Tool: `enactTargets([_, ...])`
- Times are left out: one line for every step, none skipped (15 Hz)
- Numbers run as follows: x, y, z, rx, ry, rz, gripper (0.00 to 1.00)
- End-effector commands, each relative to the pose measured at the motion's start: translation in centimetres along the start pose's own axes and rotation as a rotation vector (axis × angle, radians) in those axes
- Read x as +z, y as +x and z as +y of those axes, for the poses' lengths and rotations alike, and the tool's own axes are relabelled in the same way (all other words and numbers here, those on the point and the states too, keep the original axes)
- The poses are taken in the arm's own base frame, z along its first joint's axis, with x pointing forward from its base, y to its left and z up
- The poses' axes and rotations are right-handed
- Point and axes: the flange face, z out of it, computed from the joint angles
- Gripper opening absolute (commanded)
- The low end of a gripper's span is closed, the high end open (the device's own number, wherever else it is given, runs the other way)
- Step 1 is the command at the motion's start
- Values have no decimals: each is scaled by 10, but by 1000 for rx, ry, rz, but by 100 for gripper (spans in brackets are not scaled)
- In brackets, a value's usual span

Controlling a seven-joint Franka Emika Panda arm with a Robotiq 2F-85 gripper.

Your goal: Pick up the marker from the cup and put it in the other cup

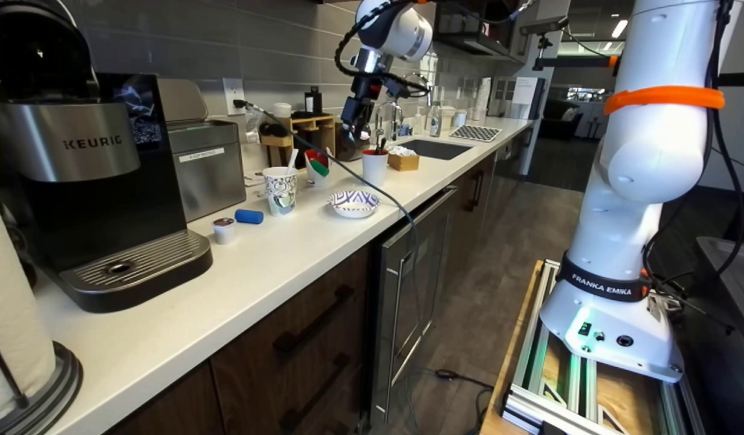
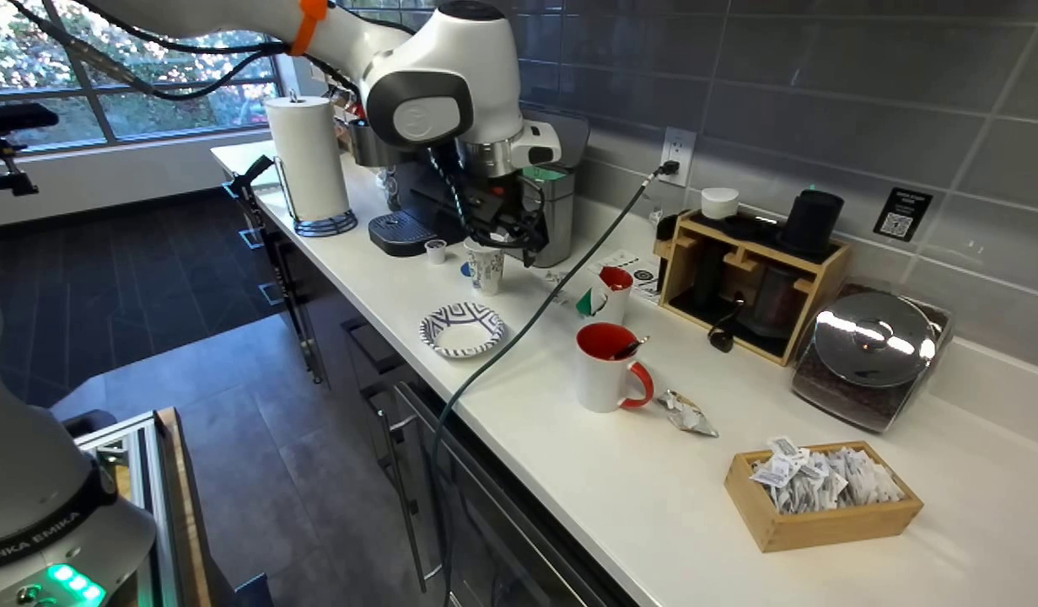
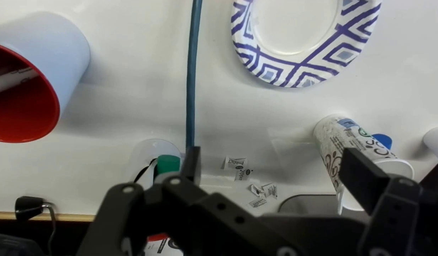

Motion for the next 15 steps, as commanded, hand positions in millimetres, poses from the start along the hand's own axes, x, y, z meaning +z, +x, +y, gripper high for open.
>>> enactTargets([9,16,20,37,-13,3,100])
enactTargets([13,18,33,21,-18,-12,100])
enactTargets([17,20,47,11,-19,-16,100])
enactTargets([23,21,66,-11,-16,-27,100])
enactTargets([27,20,85,-38,-19,-39,100])
enactTargets([32,19,106,-70,-17,-55,100])
enactTargets([38,16,129,-94,-7,-66,100])
enactTargets([41,13,148,-118,16,-70,100])
enactTargets([43,12,167,-129,47,-62,100])
enactTargets([41,10,182,-139,78,-53,100])
enactTargets([39,11,193,-150,125,-27,100])
enactTargets([36,12,203,-156,155,-11,100])
enactTargets([32,14,210,-170,187,4,100])
enactTargets([28,15,217,-181,214,13,100])
enactTargets([25,17,222,-194,229,12,100])
